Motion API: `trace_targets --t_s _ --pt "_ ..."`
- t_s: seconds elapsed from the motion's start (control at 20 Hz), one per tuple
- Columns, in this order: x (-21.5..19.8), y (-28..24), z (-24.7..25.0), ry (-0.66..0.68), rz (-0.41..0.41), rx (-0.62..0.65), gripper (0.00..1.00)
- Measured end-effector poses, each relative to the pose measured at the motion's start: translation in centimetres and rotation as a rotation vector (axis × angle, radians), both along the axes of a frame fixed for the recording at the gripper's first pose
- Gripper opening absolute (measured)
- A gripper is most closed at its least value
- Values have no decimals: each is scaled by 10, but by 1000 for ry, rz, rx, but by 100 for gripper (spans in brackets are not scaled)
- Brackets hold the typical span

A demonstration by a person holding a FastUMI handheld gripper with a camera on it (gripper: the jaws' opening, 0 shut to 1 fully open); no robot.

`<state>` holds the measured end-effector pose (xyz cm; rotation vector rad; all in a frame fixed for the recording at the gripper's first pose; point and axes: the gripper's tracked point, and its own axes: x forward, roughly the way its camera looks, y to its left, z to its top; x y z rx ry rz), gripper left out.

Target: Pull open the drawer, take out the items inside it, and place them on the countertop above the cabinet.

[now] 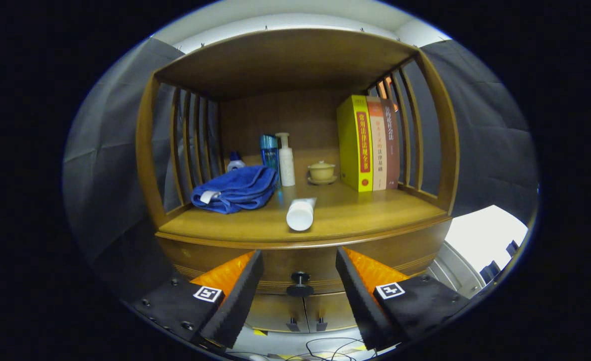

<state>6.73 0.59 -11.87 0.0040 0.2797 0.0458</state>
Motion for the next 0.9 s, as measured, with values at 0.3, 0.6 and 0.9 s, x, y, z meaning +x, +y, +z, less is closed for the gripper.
trace_targets --t_s 0.3,0.6,0.9 --pt "-45 4 68 -126 17 0 96" --pt "-79 3 104 -208 13 -26 96" --pt "-97 5 110 -224 13 -23 96"
